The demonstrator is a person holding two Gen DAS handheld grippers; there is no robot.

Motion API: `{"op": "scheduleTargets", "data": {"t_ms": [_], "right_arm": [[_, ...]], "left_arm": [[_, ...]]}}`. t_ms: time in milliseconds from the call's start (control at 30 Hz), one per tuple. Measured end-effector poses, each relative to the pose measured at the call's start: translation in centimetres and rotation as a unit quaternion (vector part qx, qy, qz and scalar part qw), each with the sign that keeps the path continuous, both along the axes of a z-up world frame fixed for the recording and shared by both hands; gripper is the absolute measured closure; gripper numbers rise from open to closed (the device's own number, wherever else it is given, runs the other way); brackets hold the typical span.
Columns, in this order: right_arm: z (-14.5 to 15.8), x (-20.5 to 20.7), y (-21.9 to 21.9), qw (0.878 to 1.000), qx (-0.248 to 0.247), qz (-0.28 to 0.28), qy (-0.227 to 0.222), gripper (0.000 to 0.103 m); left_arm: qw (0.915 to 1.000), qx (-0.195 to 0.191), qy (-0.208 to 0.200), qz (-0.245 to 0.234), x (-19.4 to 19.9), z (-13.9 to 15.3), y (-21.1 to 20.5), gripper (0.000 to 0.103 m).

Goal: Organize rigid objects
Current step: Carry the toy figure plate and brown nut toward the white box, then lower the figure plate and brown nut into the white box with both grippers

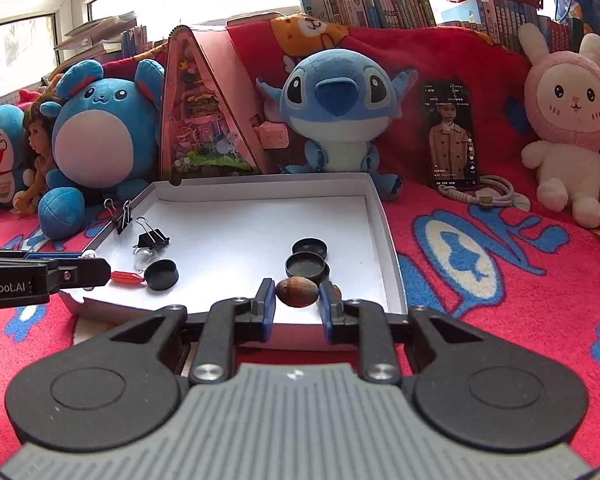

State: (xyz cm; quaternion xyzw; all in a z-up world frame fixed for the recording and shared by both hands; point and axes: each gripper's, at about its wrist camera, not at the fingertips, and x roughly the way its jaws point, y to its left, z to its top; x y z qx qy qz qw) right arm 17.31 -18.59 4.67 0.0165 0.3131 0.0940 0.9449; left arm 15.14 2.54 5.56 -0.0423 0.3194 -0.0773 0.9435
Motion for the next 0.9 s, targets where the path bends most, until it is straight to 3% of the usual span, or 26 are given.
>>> {"op": "scheduleTargets", "data": {"t_ms": [600, 900], "right_arm": [[-2.6, 3.7, -0.2, 0.999, -0.001, -0.029, 0.045, 0.075], [-2.9, 4.2, -0.1, 0.998, -0.009, -0.032, 0.046, 0.075]], "left_arm": [[0.9989, 0.011, 0.038, 0.027, 2.7, -3.1, 0.4, 0.076], [0.9982, 0.012, 0.048, 0.034, 3.4, -3.7, 0.4, 0.076]]}}
